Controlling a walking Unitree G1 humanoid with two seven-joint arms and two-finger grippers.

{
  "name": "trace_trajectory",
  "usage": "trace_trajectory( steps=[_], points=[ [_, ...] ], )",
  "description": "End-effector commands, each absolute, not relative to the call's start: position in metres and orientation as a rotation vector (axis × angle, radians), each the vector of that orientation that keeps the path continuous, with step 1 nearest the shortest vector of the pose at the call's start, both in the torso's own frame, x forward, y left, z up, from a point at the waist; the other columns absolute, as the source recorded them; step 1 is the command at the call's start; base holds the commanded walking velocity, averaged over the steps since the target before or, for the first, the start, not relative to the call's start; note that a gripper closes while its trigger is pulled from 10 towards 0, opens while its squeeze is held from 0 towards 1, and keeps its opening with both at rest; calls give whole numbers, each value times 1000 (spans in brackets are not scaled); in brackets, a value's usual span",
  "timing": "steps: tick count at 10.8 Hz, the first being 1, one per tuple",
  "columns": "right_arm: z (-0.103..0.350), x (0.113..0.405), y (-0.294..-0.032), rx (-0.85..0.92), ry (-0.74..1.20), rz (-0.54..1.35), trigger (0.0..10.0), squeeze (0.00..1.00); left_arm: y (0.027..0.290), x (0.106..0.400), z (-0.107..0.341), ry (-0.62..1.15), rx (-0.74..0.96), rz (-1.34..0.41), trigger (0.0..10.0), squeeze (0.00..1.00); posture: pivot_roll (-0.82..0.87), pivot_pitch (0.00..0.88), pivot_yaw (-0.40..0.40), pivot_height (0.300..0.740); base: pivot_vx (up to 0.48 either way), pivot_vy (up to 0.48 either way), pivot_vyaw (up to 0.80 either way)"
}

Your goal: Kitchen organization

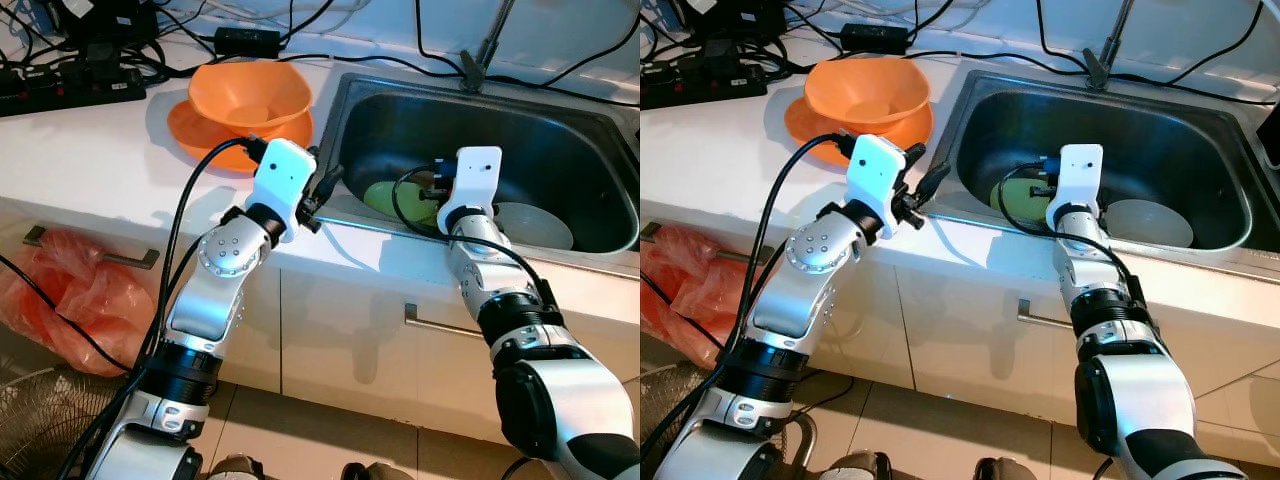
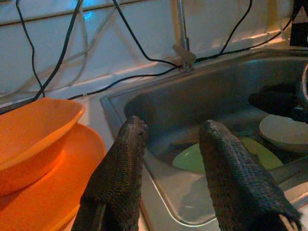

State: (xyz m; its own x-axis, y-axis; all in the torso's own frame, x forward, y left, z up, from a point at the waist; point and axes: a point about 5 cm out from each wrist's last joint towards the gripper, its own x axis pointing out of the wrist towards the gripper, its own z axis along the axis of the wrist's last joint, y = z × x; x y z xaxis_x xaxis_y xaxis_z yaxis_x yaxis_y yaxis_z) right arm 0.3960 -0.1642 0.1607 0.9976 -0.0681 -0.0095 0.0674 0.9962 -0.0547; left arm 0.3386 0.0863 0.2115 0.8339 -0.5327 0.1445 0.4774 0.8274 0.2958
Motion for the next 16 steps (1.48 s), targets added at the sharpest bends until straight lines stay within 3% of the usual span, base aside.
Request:
trace_trajectory(
  steps=[1,2,3,7,16],
  points=[
    [152,395,-163,-38,64,-67,10000,1000,87,339,206,-197,263,-536,10000,0,88,96,-62,740,0,0,0],
    [152,395,-162,-38,59,-64,10000,1000,89,340,206,-192,268,-515,10000,0,88,96,-62,740,0,0,0],
    [155,395,-159,-45,42,-46,10000,0,95,345,206,-175,269,-452,10000,0,88,96,-62,740,0,0,0],
    [164,394,-151,-21,-44,-13,10000,0,133,370,202,-51,255,-185,10000,0,81,81,-56,740,0,0,0],
    [161,390,-144,-6,-64,19,10000,0,158,408,220,108,32,-27,10000,0,74,95,-49,740,0,0,0]
  ],
)
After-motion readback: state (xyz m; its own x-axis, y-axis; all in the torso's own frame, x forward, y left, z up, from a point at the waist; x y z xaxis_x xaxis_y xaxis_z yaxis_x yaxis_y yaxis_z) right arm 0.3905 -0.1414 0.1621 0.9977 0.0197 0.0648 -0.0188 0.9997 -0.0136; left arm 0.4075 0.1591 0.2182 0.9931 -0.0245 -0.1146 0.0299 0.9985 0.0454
